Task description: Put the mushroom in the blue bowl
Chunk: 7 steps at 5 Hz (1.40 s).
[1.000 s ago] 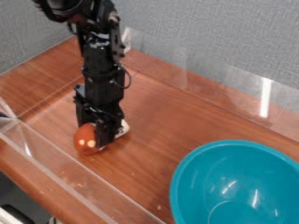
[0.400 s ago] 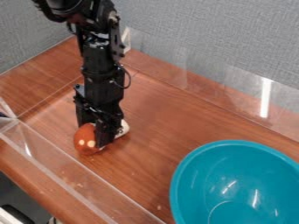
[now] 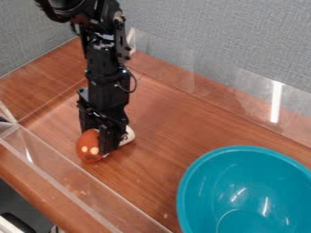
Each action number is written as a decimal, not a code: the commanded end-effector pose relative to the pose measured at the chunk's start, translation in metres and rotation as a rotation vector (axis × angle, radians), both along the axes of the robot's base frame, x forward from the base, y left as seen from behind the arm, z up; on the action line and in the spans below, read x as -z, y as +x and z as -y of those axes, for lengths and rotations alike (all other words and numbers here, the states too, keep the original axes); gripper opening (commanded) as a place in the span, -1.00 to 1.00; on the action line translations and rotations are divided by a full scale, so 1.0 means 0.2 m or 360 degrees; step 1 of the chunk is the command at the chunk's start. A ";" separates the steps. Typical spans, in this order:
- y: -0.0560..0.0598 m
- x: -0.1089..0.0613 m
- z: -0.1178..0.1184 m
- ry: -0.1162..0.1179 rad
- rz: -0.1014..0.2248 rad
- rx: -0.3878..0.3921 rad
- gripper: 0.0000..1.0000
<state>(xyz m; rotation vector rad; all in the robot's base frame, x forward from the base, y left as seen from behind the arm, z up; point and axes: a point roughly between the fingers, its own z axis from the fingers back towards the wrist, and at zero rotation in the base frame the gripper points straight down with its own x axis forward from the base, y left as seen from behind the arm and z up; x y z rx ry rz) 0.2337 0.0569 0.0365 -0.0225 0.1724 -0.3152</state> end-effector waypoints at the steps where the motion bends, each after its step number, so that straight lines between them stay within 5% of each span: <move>1: 0.03 -0.08 0.01 0.0026 0.0091 0.0035 -1.00; 7: 0.02 -0.15 0.01 0.0058 0.0110 0.0087 -1.00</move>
